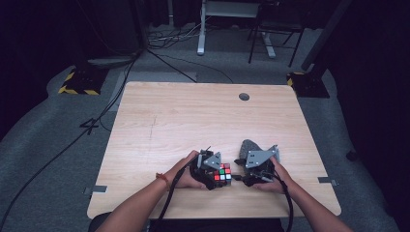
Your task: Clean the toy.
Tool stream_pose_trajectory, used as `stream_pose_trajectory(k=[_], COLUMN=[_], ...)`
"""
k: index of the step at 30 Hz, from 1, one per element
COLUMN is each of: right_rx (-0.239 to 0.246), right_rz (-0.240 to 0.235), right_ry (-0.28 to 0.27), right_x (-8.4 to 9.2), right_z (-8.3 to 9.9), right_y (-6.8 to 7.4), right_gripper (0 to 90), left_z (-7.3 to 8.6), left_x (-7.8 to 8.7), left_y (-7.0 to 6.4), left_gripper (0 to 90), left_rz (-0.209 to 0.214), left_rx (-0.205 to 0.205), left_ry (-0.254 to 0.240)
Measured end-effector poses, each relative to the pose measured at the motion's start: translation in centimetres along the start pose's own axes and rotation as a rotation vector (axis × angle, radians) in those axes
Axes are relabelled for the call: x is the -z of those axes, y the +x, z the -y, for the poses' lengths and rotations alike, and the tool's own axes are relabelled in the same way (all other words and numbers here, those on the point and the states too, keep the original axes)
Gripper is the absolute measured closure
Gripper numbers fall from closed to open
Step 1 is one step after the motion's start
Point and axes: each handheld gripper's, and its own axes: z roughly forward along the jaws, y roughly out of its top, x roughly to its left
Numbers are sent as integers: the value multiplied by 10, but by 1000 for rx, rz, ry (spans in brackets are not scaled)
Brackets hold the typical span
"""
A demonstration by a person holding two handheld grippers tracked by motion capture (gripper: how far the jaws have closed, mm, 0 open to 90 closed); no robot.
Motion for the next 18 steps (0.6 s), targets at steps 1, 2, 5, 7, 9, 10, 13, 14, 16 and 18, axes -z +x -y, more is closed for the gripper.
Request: stream_pose_trajectory(k=[1,2,5,7,9,10,13,14,16,18], right_rx=[1,3,2,4,8,7,9,14,25,31], right_rz=[1,3,4,8,10,12,13,14,15,8], right_ry=[-2,-4,-27,-43,-57,-64,-78,-77,-84,-91], right_x=[0,0,0,1,1,1,-1,-1,-3,-5], right_z=[0,-1,-3,-5,-9,-10,-15,-17,-22,-29], right_y=[0,0,2,4,7,7,10,10,12,15], right_gripper=[428,428,431,432,431,433,436,434,436,435], left_z=[0,0,2,2,2,3,3,4,5,6], left_x=[0,0,2,2,4,4,6,7,9,12], left_y=[0,0,1,1,2,2,1,1,2,1], left_gripper=[331,331,326,321,319,320,320,320,317,312], left_rz=[2,2,13,16,17,22,20,21,30,36], left_rx=[1,3,15,15,14,17,13,14,20,15], left_ry=[0,-3,-15,-13,-14,-15,-6,-5,0,17])
